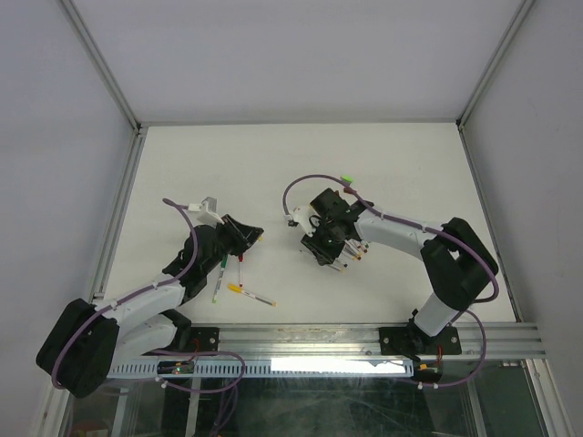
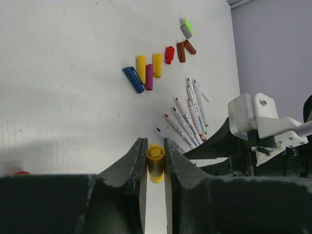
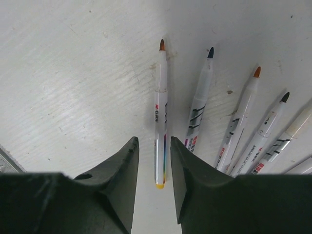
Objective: Open the pen caps
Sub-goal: Place the pen cap at the center of the board, then pick up the pen from the center of the board, then open the pen cap from the pen.
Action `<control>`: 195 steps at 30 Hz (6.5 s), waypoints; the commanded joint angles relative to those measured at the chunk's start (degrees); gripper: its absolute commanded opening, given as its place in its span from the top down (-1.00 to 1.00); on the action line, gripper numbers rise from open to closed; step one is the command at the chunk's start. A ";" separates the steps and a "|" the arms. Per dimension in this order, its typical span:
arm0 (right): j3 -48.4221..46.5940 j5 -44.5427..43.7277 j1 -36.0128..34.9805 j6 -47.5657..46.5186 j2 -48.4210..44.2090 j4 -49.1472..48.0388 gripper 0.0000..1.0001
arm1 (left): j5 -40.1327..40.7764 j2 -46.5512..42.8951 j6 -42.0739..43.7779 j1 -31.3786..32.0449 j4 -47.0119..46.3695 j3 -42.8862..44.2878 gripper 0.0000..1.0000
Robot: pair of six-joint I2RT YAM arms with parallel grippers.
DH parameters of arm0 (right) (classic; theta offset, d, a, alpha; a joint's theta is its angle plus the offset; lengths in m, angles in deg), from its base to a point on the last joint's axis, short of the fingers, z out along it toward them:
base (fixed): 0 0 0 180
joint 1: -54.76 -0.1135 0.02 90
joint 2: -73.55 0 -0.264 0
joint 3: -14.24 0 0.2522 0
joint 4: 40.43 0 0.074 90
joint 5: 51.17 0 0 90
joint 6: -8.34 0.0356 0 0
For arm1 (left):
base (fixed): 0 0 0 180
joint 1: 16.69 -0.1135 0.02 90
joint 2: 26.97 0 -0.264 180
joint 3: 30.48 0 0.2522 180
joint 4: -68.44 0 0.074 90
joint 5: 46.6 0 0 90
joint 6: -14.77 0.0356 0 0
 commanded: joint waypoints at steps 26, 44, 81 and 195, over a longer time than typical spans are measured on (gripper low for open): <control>-2.14 6.87 8.46 -1.88 -10.61 0.08 0.26 | 18.81 24.91 -2.41 10.84 30.41 29.35 1.00; -1.96 7.22 9.44 -2.05 -10.82 0.07 0.27 | 16.59 43.29 -0.20 10.91 34.49 43.84 0.72; -1.42 13.79 9.67 -3.32 -14.19 0.16 0.27 | 6.51 3.04 18.45 10.84 22.36 18.10 -0.63; 18.06 42.92 14.58 35.22 -11.86 -49.01 -0.42 | 23.26 13.97 -3.20 23.19 -23.07 10.65 1.00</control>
